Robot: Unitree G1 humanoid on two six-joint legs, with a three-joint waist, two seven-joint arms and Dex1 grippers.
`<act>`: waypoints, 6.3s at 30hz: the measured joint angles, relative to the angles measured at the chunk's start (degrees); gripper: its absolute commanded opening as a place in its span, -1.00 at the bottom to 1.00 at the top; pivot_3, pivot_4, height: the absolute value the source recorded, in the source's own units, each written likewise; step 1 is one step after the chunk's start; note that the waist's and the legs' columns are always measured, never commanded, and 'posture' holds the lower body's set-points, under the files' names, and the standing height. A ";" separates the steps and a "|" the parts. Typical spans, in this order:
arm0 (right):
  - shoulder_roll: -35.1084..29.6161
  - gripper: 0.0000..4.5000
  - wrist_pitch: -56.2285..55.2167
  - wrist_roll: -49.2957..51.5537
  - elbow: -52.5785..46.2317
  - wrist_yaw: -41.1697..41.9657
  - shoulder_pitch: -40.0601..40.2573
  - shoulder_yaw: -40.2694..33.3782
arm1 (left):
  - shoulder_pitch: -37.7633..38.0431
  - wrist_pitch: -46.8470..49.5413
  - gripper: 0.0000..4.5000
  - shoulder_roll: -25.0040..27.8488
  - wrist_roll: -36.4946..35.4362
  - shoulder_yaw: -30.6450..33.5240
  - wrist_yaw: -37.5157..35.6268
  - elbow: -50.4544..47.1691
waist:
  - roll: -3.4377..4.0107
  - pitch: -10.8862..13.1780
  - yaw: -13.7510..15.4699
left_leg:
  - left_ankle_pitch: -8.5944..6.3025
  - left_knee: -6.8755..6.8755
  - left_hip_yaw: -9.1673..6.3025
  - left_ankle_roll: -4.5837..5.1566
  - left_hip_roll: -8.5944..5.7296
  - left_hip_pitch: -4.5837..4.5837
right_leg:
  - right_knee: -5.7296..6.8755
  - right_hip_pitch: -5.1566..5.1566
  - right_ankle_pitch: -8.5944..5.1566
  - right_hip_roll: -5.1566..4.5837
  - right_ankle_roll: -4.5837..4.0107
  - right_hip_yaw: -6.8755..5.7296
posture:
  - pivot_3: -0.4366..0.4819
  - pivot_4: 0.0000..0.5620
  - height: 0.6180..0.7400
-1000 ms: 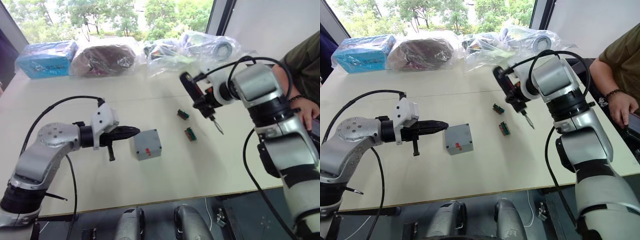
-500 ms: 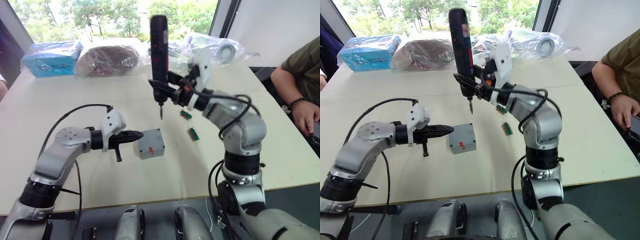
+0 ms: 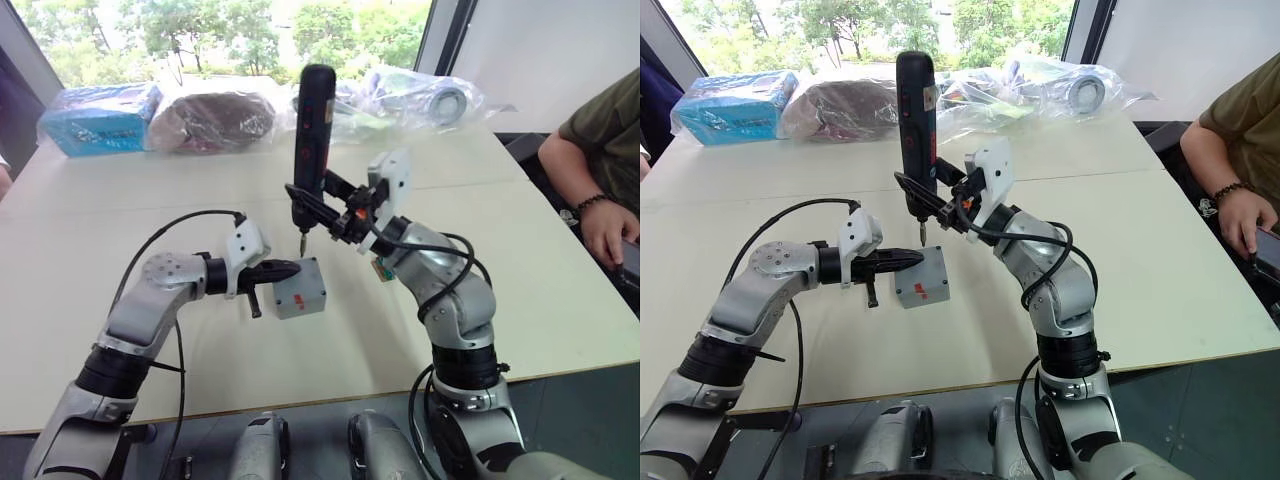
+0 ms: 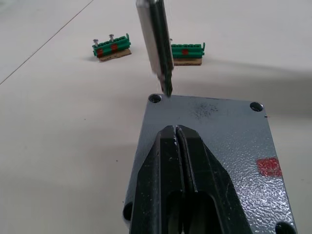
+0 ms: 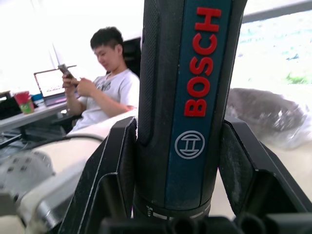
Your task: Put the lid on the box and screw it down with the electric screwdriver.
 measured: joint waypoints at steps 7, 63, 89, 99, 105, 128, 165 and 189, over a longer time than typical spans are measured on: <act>-1.65 -0.18 -5.77 -2.29 2.67 -0.55 1.88 2.31 | -0.53 -0.02 -1.00 0.07 0.42 -0.05 -0.62 0.46 | 0.00 0.00 0.03 | 0.00 0.00 -0.01 0.00 0.00 0.02 | 0.00 0.02 0.00 0.00 0.00 0.00 | -0.05 -0.47 1.00; -7.75 -0.18 -8.19 -6.87 4.47 -4.16 6.14 9.07 | 2.55 1.04 -1.00 0.50 2.75 -0.98 -1.21 -0.68 | -0.30 -2.07 0.14 | -0.03 -0.96 -0.09 0.01 0.07 2.05 | -0.51 1.74 -0.46 -0.26 -0.59 0.06 | -0.05 -0.47 1.00; -23.99 -0.18 31.19 12.69 -3.02 -12.49 -16.48 -9.55 | 4.92 6.13 -1.00 4.35 -0.19 1.46 -1.82 -11.68 | -0.11 -1.20 0.21 | 0.01 -1.10 -0.04 -0.04 -0.01 0.75 | -0.86 0.55 -0.37 -0.67 -0.64 -0.06 | -0.05 -0.47 1.00; -45.96 -0.18 53.04 8.79 13.07 -4.72 -20.18 11.17 | 2.82 10.30 -1.00 10.16 -9.86 10.81 -4.09 -18.88 | 0.16 -0.57 -0.18 | -0.04 -1.01 0.03 0.08 -0.04 -0.07 | -0.91 -0.21 -0.17 -0.20 -0.27 -0.01 | -0.05 -0.47 1.00; -44.54 -0.18 53.71 4.68 28.44 -1.38 -24.21 18.33 | 1.50 13.45 -1.00 11.30 -15.43 13.50 -3.92 -21.05 | 0.06 -0.30 0.01 | -0.05 -0.97 0.00 0.09 0.02 -0.10 | -0.89 -0.25 -0.17 0.00 -0.27 -0.01 | -0.05 -0.47 1.00; -40.92 0.99 23.72 -6.51 12.71 6.75 -21.75 13.56 | 13.96 14.78 -1.00 17.14 -15.16 16.46 0.77 -22.69 | 0.10 -0.26 0.27 | -0.04 -0.81 0.01 0.07 0.09 -0.05 | -0.79 -0.15 -0.05 0.11 -0.09 0.02 | -0.05 -0.47 1.00; -28.59 -0.99 28.88 -1.65 -5.80 9.40 1.38 19.74 | -0.24 -2.17 -1.00 -1.11 5.39 0.67 2.96 9.41 | 0.02 -0.29 0.29 | -0.03 -0.01 0.00 0.06 -0.03 -0.01 | -0.42 0.22 0.02 -0.08 0.04 -0.08 | -0.05 -0.47 1.00; -25.49 -0.99 8.11 -6.79 13.24 11.42 -5.15 16.34 | 9.67 1.49 -1.00 12.49 1.02 0.98 -12.15 -6.03 | -0.02 -0.30 0.32 | -0.03 0.06 0.03 0.06 -0.02 0.06 | -0.08 0.14 -0.01 -0.12 0.00 -0.06 | -0.05 -0.47 1.00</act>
